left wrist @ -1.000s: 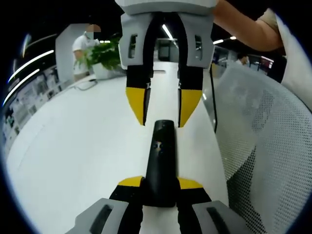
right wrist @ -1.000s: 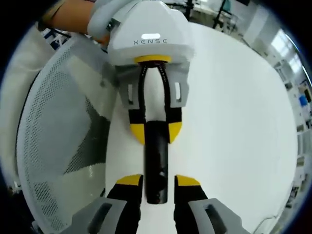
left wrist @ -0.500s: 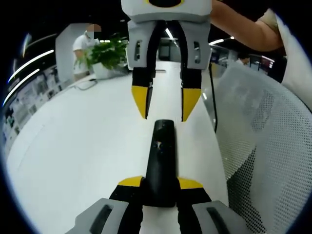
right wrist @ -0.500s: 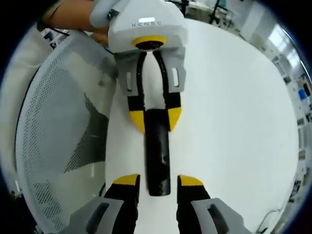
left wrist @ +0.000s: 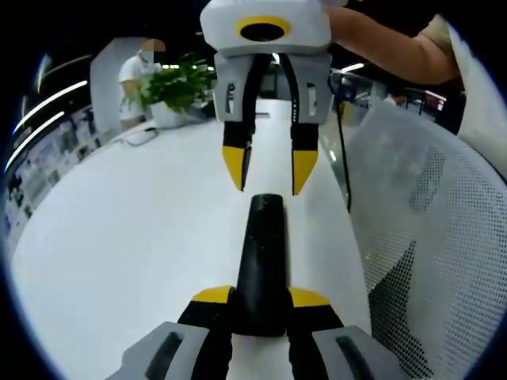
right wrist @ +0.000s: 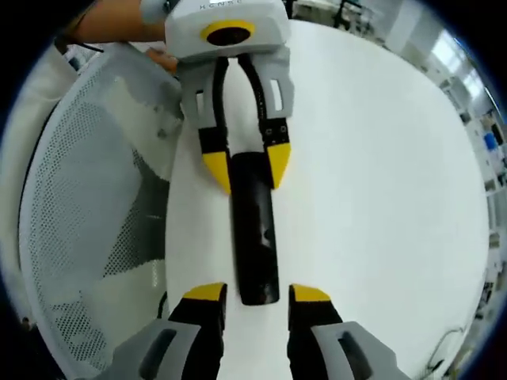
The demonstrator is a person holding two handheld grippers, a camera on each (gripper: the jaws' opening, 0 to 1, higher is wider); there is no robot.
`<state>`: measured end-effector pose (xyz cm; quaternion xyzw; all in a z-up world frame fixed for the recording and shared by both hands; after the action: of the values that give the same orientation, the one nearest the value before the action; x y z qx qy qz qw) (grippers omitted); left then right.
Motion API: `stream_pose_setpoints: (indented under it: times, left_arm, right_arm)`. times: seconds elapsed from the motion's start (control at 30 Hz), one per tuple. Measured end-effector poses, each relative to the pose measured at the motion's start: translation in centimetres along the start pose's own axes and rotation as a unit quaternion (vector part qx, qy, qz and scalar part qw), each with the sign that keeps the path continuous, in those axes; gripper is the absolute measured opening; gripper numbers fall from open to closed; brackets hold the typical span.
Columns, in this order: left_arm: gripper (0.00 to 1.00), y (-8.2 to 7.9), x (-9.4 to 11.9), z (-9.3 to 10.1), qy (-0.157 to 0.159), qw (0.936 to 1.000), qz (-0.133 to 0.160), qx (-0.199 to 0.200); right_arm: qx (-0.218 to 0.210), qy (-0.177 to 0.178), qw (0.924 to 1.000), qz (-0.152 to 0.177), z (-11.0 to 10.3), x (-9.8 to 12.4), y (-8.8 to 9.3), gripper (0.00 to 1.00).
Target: Press the specified remote control buttons in sequence, fully releasing each button before pressing the next.
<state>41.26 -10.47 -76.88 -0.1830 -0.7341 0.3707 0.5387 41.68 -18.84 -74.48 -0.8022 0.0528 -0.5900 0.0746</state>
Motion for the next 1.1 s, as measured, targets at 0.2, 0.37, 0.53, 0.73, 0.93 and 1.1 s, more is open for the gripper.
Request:
stream_pose_setpoints:
  times: [0.2,0.37,0.53,0.73,0.93,1.1]
  left_arm:
    - [0.24,0.0,0.0,0.0,0.0,1.0,-0.001,0.0]
    - [0.24,0.0,0.0,0.0,0.0,1.0,-0.001,0.0]
    - [0.24,0.1,0.0,-0.1,0.0,1.0,-0.002,-0.001]
    - [0.24,0.1,0.0,0.0,0.0,1.0,-0.003,-0.001]
    - [0.24,0.2,0.0,0.0,0.002,1.0,-0.004,-0.002]
    - [0.24,0.2,0.0,0.0,0.002,1.0,-0.003,-0.002]
  right_arm:
    - [-0.003,-0.003,1.0,0.001,0.0,-0.4,0.2,0.28]
    - [-0.008,-0.006,1.0,0.0,0.2,-1.0,0.6,0.28]
    - [-0.012,-0.01,0.9999,0.001,0.3,-1.5,0.7,0.28]
    - [-0.012,-0.011,0.9999,0.002,0.8,-2.0,0.7,0.28]
    - [-0.011,-0.015,0.9998,-0.001,0.8,-2.8,0.9,0.28]
    - [-0.012,-0.011,0.9999,-0.001,0.7,-2.9,1.0,0.26]
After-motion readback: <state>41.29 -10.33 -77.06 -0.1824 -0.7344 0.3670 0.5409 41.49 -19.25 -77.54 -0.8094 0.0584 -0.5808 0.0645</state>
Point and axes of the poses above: the point that each gripper's makers call its tool centre point, and the gripper's own axes: x roughly backward along the fingers, z roughly to its right, y roughly out of its underside, the point moved 1 cm from there along x, roughly backward along the fingers, and after that the axes turned 14 degrees about -y, right-handed, at the moved point
